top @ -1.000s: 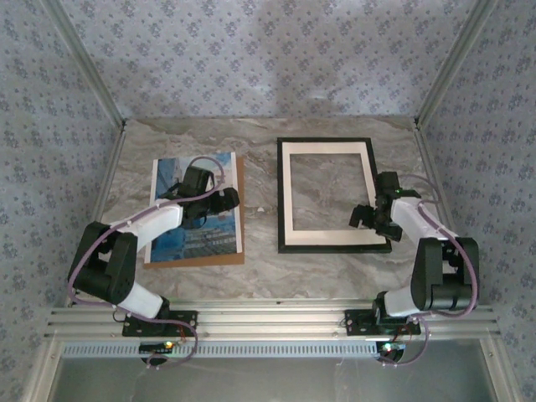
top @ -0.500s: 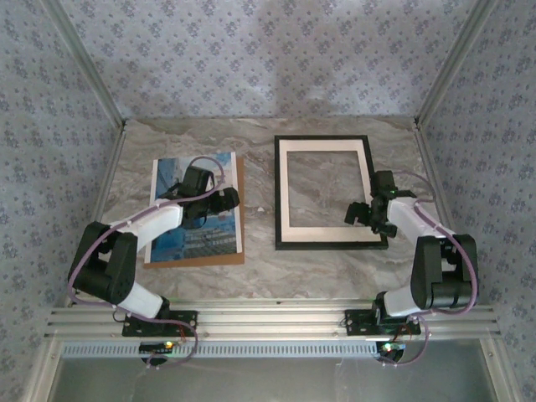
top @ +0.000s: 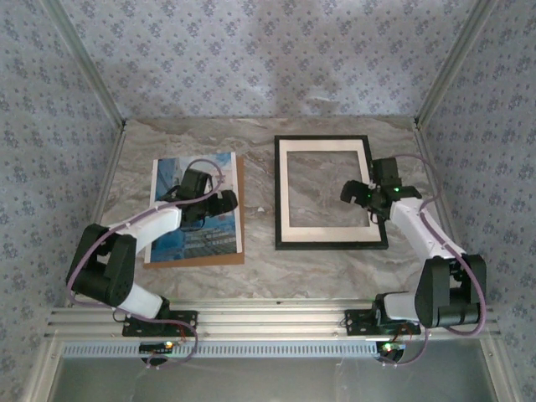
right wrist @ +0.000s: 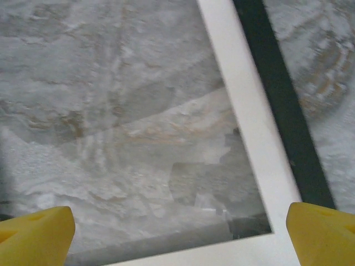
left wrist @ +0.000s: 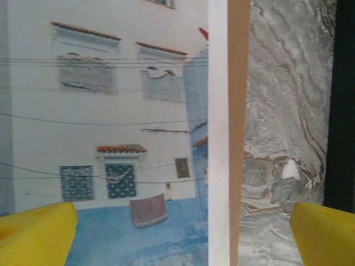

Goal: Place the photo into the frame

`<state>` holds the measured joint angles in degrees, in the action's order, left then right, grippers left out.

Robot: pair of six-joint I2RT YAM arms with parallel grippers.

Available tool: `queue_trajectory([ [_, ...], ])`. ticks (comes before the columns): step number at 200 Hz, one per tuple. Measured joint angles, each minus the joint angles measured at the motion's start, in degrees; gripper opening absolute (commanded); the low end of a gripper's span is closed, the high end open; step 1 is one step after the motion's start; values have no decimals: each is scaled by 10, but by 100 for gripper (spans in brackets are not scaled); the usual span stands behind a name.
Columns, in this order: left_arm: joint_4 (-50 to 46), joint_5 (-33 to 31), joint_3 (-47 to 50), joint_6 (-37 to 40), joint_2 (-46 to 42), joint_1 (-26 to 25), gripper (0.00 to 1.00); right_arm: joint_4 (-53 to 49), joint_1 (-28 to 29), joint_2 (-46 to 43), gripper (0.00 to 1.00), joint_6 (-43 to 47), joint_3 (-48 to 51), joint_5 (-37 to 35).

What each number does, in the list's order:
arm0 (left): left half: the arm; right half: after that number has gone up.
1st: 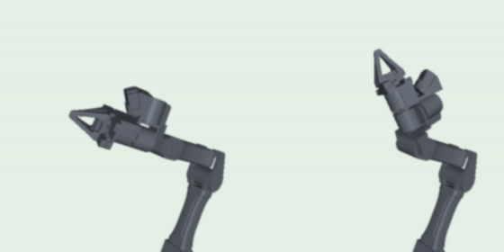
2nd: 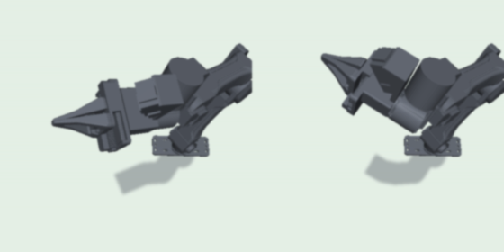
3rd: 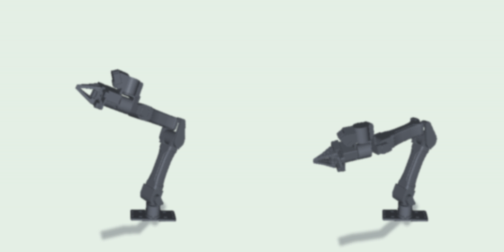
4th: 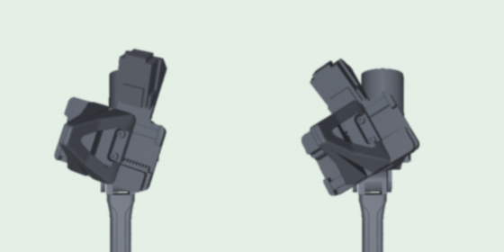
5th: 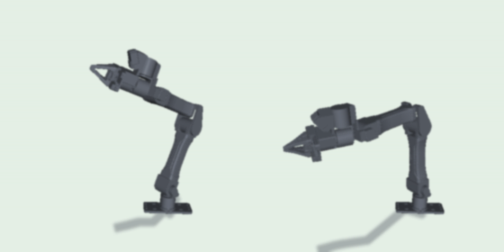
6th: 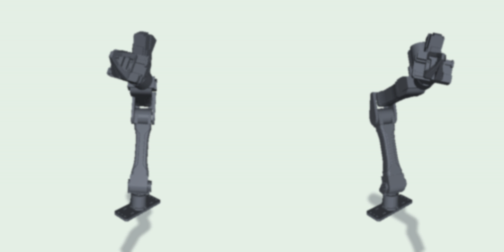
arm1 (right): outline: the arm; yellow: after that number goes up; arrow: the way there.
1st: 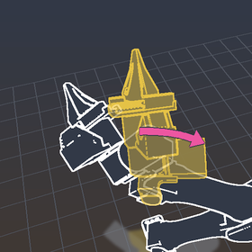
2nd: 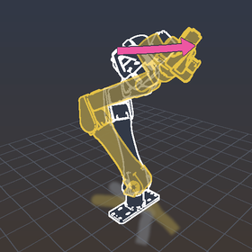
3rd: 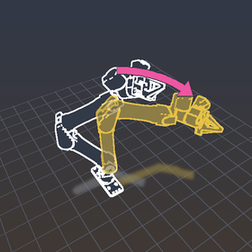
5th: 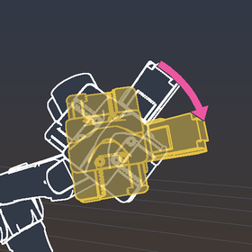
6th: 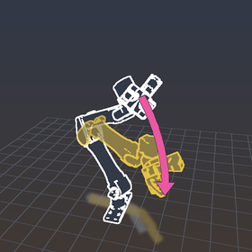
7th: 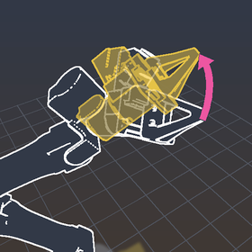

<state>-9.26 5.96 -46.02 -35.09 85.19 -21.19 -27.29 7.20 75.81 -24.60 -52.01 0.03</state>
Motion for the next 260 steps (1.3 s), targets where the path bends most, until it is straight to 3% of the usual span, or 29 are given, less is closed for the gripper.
queue_trajectory([
  [70,-4,0,63,-1,-48,95,99,99,222,133,65,-79,-64,-2],
  [108,-2,8,88,-4,-62,104,98,137,316,240,46,-105,-152,12],
  [138,24,31,116,-23,-62,104,98,169,353,309,27,-130,-202,47],
  [260,91,54,121,-66,-43,88,99,189,376,424,27,-167,-263,99],
])
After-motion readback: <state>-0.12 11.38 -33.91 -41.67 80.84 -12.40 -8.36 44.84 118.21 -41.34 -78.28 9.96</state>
